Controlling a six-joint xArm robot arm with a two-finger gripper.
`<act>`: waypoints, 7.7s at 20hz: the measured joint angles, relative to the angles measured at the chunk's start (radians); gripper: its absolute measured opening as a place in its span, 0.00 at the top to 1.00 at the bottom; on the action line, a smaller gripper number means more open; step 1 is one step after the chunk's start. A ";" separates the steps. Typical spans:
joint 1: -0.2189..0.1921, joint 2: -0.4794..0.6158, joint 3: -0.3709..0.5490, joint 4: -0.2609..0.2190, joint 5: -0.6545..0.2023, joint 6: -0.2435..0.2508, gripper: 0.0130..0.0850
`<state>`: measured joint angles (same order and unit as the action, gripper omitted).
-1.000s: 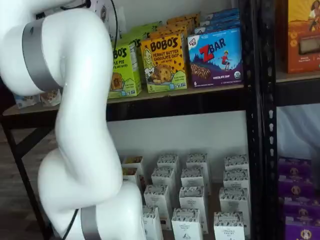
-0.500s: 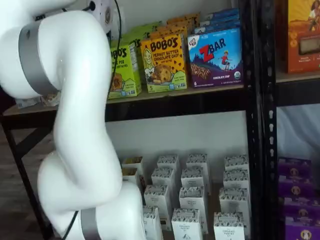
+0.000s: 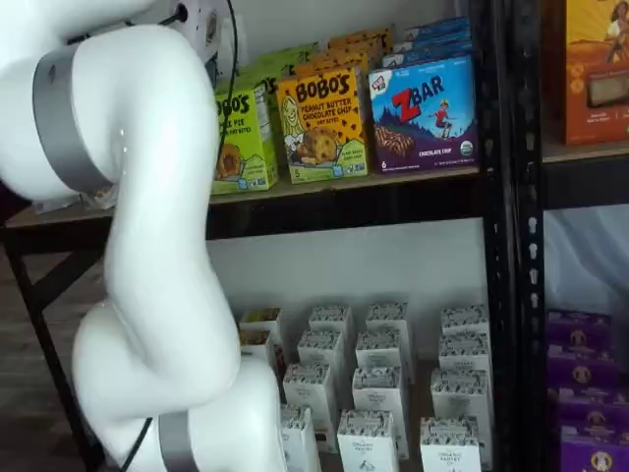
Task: Pick the green box on the top shelf, the fourth from the left
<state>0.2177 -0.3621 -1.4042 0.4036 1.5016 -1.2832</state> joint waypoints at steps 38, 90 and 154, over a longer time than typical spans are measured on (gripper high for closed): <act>-0.047 0.260 -0.243 -0.125 0.043 -0.066 0.00; -0.001 0.320 -0.279 -0.256 0.073 -0.043 0.33; -0.023 0.273 -0.304 -0.199 0.220 -0.045 0.83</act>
<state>0.1948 -0.0889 -1.7084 0.2047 1.7214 -1.3285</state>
